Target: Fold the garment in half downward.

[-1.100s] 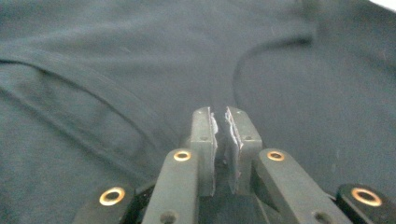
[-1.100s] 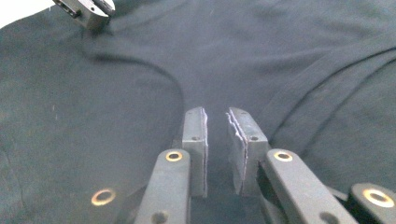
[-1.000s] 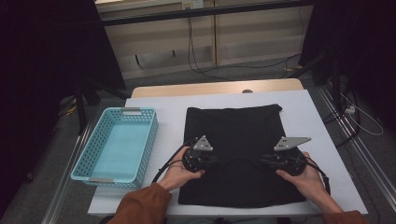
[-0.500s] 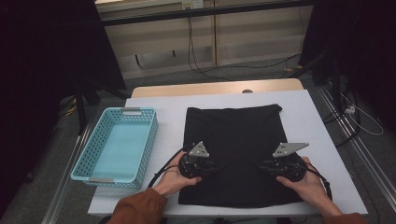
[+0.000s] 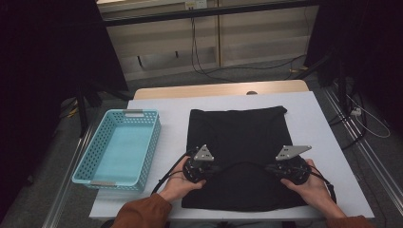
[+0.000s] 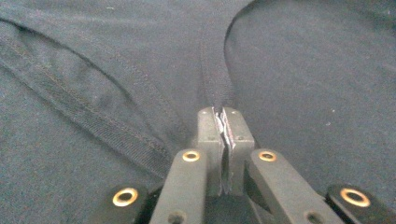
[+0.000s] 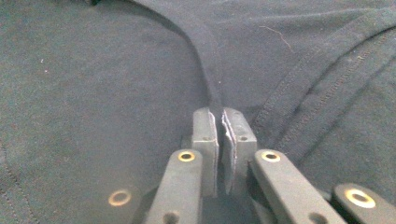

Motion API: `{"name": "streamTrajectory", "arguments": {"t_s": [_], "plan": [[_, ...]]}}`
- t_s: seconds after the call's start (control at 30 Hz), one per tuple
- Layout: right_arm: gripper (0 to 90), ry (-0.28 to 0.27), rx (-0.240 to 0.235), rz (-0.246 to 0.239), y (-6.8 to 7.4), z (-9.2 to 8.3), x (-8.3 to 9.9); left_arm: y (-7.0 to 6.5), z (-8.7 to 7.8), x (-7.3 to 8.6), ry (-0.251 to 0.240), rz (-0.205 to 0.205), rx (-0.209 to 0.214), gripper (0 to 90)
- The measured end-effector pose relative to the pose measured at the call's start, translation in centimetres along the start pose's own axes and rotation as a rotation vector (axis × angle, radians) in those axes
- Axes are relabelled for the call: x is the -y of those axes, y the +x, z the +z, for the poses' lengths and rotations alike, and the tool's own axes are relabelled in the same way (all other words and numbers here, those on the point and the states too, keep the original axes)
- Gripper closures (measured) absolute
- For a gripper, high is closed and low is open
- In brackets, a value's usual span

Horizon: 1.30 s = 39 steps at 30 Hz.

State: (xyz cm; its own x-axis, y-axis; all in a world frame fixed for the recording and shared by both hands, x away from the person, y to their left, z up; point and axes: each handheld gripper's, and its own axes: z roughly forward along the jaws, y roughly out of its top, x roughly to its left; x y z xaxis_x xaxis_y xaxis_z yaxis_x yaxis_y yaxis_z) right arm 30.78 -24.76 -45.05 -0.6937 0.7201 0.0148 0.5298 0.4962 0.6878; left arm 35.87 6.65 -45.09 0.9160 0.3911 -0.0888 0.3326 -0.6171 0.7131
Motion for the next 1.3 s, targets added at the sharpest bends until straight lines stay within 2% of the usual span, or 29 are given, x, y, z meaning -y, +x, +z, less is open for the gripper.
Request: {"name": "streamTrajectory", "arguments": {"t_s": [0.13, 0.4, 0.63, 0.9, 1.07, 1.3], "plan": [[86.3, -0.018, -0.009, -0.01, 0.2, -0.5, -0.1, -0.2, -0.4, -0.2, -0.019, 0.002, 0.015, 88.0], [86.5, -0.04, -0.009, -0.018, 0.4, -1.3, 0.0, -0.7, -1.4, -0.3, -0.062, -0.023, 0.031, 87.9], [86.7, -0.047, -0.012, -0.029, 1.0, -1.9, 0.2, -0.8, -1.8, 0.0, -0.055, -0.034, 0.044, 88.0], [86.8, -0.05, -0.014, -0.033, 1.3, -2.4, 0.4, -1.4, -1.6, 0.3, -0.043, -0.038, 0.034, 88.0], [86.8, -0.05, -0.02, -0.04, 1.6, -2.6, 0.5, -1.7, -1.6, 0.5, -0.032, -0.03, 0.05, 88.0], [87.0, -0.061, -0.034, -0.046, 2.1, -3.1, 0.7, -2.1, -2.5, 0.9, -0.05, -0.049, 0.062, 88.0]]}}
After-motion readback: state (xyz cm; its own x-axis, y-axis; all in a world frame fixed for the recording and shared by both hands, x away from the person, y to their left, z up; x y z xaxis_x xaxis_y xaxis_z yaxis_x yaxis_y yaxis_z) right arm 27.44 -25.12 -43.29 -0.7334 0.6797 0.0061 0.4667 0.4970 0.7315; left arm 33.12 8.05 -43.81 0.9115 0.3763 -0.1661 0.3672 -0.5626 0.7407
